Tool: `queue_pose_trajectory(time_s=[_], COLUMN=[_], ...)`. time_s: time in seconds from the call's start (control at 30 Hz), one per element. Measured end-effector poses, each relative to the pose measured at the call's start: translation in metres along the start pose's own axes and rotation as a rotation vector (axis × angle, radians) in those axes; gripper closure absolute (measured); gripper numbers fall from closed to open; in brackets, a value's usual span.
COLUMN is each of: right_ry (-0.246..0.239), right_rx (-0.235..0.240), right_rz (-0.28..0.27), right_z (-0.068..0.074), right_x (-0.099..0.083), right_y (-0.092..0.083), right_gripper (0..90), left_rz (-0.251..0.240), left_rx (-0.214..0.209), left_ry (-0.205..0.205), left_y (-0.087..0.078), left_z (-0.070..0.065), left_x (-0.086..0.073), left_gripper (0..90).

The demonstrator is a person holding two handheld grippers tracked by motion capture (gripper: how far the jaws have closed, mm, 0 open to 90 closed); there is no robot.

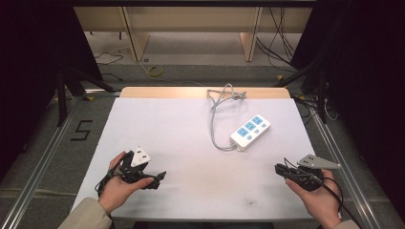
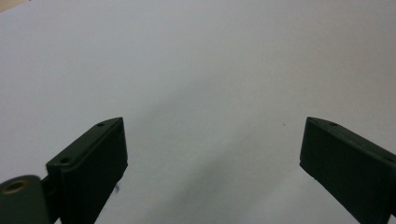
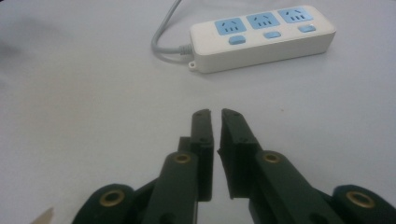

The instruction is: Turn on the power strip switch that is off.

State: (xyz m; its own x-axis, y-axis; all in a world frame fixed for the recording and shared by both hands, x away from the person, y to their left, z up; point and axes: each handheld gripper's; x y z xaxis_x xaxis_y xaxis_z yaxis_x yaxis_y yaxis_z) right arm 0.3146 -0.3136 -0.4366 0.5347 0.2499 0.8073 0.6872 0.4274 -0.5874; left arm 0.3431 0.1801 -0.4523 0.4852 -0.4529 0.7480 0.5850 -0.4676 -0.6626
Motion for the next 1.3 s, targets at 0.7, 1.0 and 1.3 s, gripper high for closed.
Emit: queue_pose_trajectory(time_s=[0.7, 1.0, 1.3], right_ry=[-0.017, -0.026, -0.032], right_rx=[-0.024, -0.027, -0.028], right_rz=[0.021, 0.025, 0.022], right_z=[0.0, -0.001, -0.003], right_x=[0.018, 0.028, 0.037], right_y=[0.006, 0.012, 0.018], right_gripper=[90.0, 90.0, 90.0], left_rz=[-0.004, -0.004, -0.002], left_rx=[0.003, 0.005, 0.006], left_ry=[-0.002, -0.002, 0.0], left_y=[0.0, 0.0, 0.0], left_z=[0.001, 0.001, 0.001], left_x=[0.0, 0.0, 0.0], left_gripper=[9.0, 9.4, 9.5])
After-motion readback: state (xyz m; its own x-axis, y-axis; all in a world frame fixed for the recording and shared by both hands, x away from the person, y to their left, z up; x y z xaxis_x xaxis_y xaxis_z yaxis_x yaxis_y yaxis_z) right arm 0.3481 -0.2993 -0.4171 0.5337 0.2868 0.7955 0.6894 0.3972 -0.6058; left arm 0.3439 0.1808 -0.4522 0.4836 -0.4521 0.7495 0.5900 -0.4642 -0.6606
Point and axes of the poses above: each handheld gripper's, and its own axes: y roughly forward along the jaws, x roughly out of its top, z roughly to its left, and after that the axes turned 3 degrees about -x, right-handed
